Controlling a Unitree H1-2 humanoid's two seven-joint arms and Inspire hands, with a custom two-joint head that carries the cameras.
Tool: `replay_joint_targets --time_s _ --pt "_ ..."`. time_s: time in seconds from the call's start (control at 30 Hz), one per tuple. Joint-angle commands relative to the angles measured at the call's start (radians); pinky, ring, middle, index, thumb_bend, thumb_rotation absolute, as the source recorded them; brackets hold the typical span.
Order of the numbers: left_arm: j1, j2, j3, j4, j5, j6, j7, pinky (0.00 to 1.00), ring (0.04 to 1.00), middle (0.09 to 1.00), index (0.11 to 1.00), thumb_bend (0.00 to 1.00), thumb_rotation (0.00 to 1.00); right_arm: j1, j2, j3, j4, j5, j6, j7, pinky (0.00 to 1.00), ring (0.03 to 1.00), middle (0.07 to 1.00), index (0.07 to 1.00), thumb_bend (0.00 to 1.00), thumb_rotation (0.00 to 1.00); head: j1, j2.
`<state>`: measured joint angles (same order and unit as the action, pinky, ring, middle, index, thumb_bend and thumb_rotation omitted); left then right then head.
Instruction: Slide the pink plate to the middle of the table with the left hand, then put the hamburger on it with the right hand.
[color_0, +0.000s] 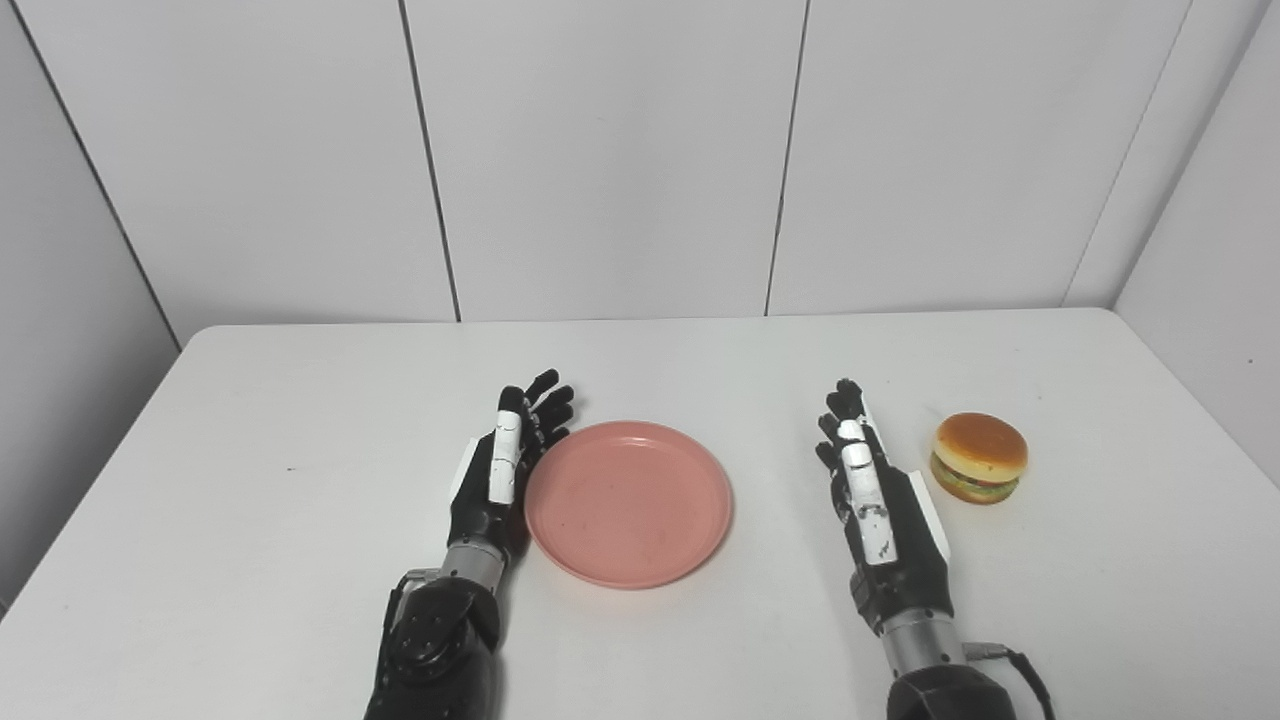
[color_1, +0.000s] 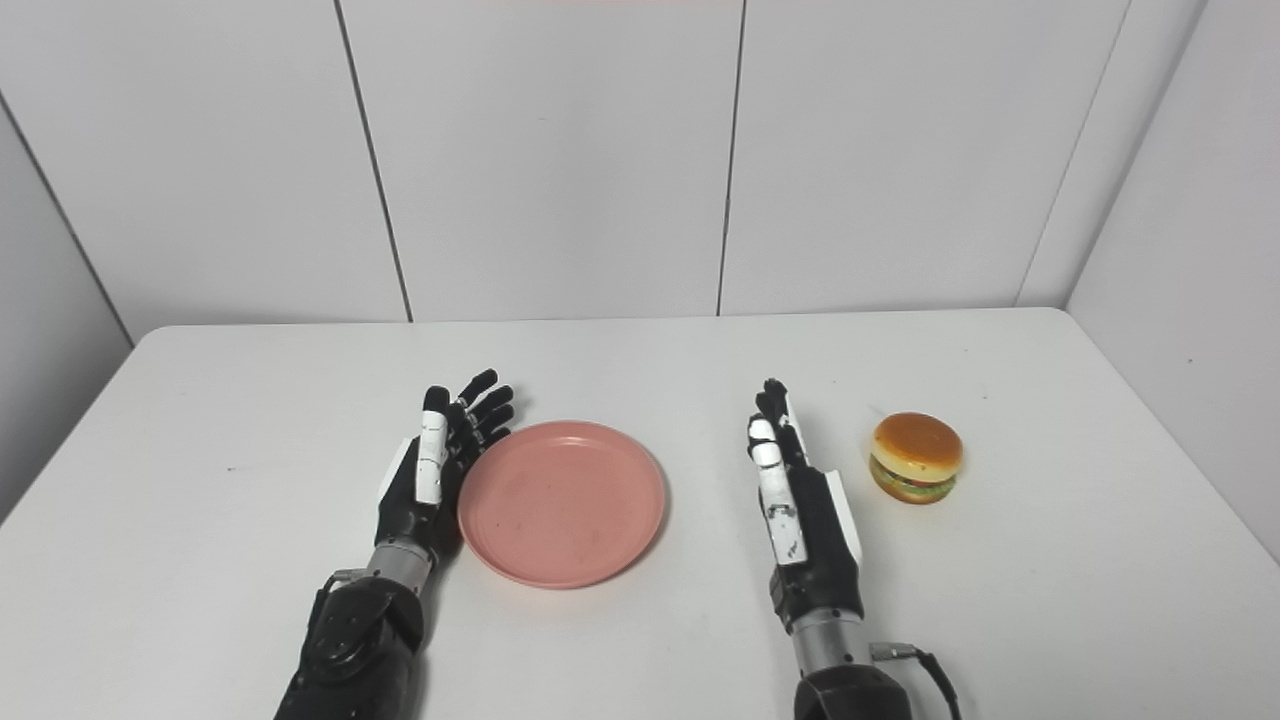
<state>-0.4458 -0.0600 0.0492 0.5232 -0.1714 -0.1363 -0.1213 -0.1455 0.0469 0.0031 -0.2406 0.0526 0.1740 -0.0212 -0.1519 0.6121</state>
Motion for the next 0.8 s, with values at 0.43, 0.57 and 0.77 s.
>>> replay_joint_targets --time_s 0.43,0.57,0.77 --pt "0.01 -0.01 -0.005 0.02 -0.003 -0.025 -0.009 0.93 0.909 0.881 0.866 0.88 1.0 -0.129 -0.138 -0.059 -0.011 -0.089 0.007 -0.015 1.0 1.0 0.995 1.0 0.52 0.92 -0.028 -0.004" --pt "0.013 -0.008 -0.008 0.015 0.0 -0.023 -0.009 0.94 0.908 0.879 0.862 0.88 1.0 -0.154 -0.193 -0.049 0.01 -0.181 0.027 -0.011 1.0 1.0 0.999 1.0 0.53 0.81 -0.039 -0.002" --pt "0.02 -0.013 -0.008 -0.002 -0.006 -0.013 -0.007 0.92 0.902 0.875 0.86 0.87 1.0 -0.194 -0.312 -0.046 0.098 -0.329 -0.03 -0.024 0.98 1.0 1.0 1.0 0.56 0.69 -0.055 0.0"
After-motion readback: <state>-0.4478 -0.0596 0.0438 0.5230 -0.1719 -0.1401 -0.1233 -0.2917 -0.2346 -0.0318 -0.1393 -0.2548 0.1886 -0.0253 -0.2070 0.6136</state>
